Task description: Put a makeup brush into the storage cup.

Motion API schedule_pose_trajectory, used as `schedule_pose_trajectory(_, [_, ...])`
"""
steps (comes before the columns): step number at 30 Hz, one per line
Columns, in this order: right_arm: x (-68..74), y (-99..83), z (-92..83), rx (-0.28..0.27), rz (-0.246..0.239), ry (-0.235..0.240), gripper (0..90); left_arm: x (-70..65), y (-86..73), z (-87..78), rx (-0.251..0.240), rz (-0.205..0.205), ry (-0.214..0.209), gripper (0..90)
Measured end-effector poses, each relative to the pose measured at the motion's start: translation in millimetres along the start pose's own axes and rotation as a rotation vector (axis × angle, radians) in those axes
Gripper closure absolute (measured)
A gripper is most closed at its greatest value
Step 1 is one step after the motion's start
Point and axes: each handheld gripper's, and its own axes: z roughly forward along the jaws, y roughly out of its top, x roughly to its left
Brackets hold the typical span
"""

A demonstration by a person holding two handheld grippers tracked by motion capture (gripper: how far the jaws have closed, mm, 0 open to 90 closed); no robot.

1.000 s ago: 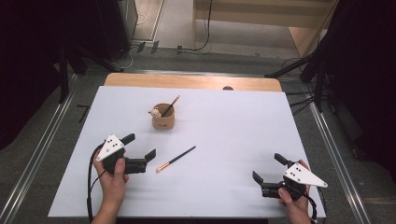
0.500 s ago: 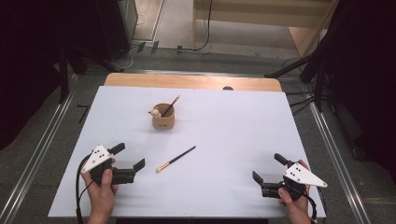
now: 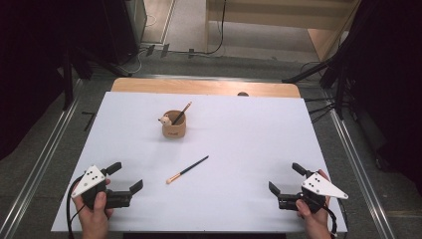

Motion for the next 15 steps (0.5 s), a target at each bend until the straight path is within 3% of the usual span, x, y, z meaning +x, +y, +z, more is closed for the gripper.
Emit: schedule_pose_trajectory(15, [-5.5, -0.4, -5.1, -0.012, 0.013, -0.025, 0.0, 13.8, -5.3, -20.4, -0.005, 0.0, 0.005, 0.0])
